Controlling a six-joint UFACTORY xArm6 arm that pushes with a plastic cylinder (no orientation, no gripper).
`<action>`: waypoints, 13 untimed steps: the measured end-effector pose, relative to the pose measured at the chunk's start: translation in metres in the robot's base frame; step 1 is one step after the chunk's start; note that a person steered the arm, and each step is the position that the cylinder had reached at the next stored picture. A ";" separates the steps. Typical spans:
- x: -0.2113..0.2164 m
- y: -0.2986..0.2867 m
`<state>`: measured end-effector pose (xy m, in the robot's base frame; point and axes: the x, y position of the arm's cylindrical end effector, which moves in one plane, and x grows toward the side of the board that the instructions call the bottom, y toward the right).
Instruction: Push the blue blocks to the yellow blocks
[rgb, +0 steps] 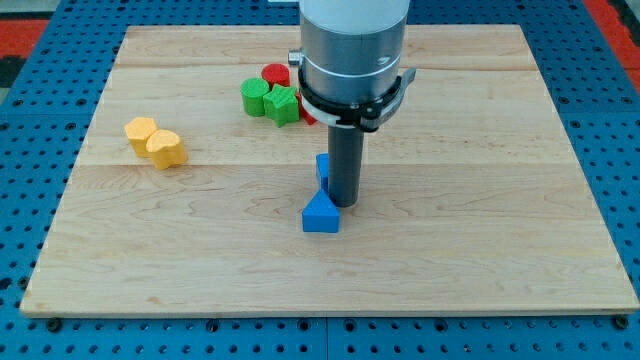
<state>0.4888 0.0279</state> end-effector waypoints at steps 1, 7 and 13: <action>-0.023 0.032; -0.022 -0.190; -0.002 -0.167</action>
